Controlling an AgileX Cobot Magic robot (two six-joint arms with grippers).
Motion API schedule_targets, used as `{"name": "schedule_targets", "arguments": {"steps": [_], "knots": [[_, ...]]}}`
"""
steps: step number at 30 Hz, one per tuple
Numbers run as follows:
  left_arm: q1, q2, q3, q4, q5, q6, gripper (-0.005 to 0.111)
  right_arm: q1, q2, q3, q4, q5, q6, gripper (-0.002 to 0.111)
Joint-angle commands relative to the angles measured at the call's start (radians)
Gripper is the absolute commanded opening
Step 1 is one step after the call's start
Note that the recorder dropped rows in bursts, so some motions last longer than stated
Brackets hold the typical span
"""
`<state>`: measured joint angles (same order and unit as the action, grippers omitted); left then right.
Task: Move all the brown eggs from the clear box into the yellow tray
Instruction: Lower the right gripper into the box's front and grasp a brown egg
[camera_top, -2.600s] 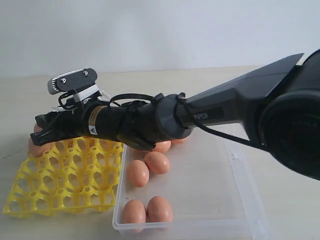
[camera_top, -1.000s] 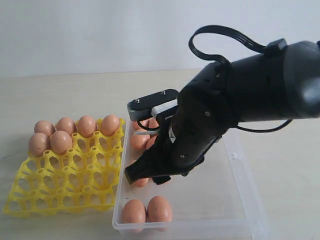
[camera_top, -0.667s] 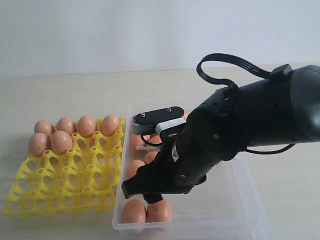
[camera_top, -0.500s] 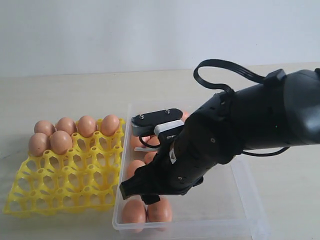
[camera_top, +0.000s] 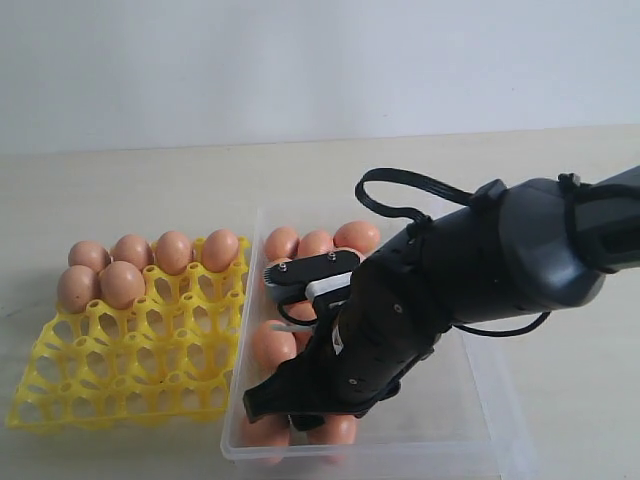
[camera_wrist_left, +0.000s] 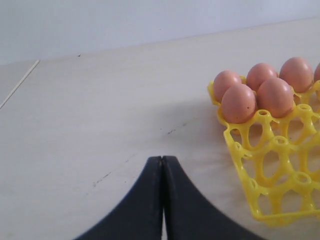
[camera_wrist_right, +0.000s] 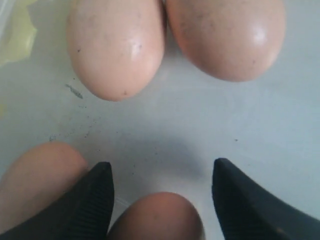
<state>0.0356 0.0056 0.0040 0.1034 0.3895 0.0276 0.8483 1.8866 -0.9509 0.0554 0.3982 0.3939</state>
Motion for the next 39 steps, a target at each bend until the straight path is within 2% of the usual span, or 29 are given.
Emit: {"name": "schedule_targets", "arguments": {"steps": [1,3,4,5,11,14,16,18,21,24,39], "knots": [[-0.008,-0.006,-0.004,-0.002,-0.009,-0.004,0.0,0.001,0.011,0.004,0.022,0.059,-0.001,0.042],[-0.008,-0.006,-0.004,-0.002,-0.009,-0.004,0.0,0.001,-0.007,0.004,0.022,0.08,-0.001,0.022],[-0.008,-0.006,-0.004,-0.002,-0.009,-0.004,0.0,0.001,-0.02,0.004,0.016,0.082,-0.012,0.004],[-0.008,-0.006,-0.004,-0.002,-0.009,-0.004,0.0,0.001,-0.026,0.004,0.016,0.079,-0.023,0.0],[-0.008,-0.006,-0.004,-0.002,-0.009,-0.004,0.0,0.001,-0.099,0.004,-0.067,0.037,-0.035,0.0],[-0.008,-0.006,-0.004,-0.002,-0.009,-0.004,0.0,0.001,-0.144,-0.003,-0.087,0.109,-0.039,0.0],[-0.008,-0.006,-0.004,-0.002,-0.009,-0.004,0.0,0.001,-0.165,-0.028,-0.095,0.217,-0.125,0.005],[-0.008,-0.006,-0.004,-0.002,-0.009,-0.004,0.0,0.001,-0.179,-0.042,-0.09,0.276,-0.226,0.02],[-0.008,-0.006,-0.004,-0.002,-0.009,-0.004,0.0,0.001,-0.178,-0.045,-0.087,0.331,-0.272,0.044],[-0.008,-0.006,-0.004,-0.002,-0.009,-0.004,0.0,0.001,-0.176,-0.045,-0.087,0.337,-0.301,0.057],[-0.008,-0.006,-0.004,-0.002,-0.009,-0.004,0.0,0.001,-0.093,-0.045,-0.067,0.292,-0.482,0.061]]}}
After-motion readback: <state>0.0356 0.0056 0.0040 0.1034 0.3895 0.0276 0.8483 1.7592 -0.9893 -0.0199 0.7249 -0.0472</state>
